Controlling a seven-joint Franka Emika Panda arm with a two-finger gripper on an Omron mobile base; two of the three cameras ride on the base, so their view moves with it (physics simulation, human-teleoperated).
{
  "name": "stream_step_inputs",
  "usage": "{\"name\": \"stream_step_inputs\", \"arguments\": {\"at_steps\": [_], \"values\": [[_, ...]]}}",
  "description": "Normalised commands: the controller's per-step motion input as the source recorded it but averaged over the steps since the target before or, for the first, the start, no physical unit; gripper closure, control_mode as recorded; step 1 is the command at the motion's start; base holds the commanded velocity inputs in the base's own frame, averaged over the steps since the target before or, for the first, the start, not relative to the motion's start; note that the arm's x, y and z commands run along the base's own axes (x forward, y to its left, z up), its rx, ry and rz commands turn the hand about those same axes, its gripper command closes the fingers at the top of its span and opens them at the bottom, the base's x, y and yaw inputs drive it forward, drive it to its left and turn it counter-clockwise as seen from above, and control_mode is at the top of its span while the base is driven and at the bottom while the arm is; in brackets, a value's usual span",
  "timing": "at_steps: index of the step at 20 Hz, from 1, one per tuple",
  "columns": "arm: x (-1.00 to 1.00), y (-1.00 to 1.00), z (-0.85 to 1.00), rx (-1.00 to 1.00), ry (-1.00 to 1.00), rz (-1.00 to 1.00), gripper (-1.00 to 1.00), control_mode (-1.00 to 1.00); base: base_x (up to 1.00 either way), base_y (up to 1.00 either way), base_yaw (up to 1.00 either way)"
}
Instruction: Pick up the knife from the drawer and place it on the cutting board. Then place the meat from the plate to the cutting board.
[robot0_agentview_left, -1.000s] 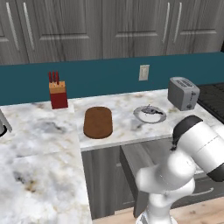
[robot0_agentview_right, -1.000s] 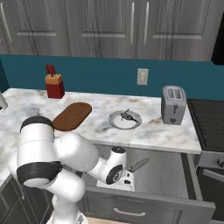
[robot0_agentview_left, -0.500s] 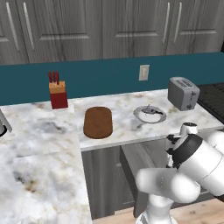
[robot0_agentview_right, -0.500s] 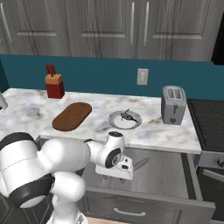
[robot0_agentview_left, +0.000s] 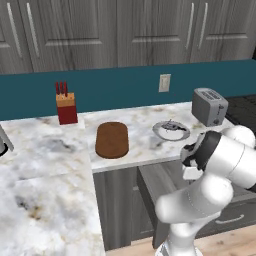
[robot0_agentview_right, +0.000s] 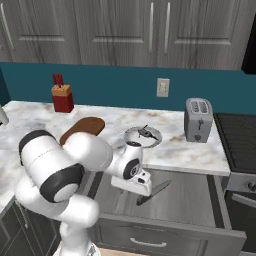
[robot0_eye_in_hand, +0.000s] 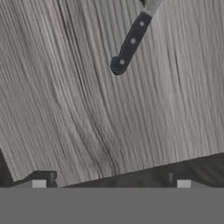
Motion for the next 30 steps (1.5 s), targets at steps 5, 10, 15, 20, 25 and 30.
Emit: {"name": "stream_step_inputs", "arguments": {"at_steps": [5, 10, 15, 20, 25, 30], "values": [[0.57, -0.26, -0.04, 0.07, 0.06, -0.18, -1.0, -1.0, 0.0, 0.0, 0.0], [0.29, -0.32, -0.09, 0.05, 0.04, -0.17, -1.0, -1.0, 0.0, 0.0, 0.0], [0.01, -0.11, -0.22, 0.0, 0.0, -0.06, -1.0, -1.0, 0.0, 0.0, 0.0], [0.0, 0.03, -0.33, 0.0, 0.01, -0.07, -1.0, -1.0, 0.0, 0.0, 0.0], [0.0, 0.1, -0.31, 0.0, 0.0, -0.05, -1.0, -1.0, 0.0, 0.0, 0.0], [0.0, 0.1, -0.25, 0.0, 0.01, -0.05, -1.0, -1.0, 0.0, 0.0, 0.0]]}}
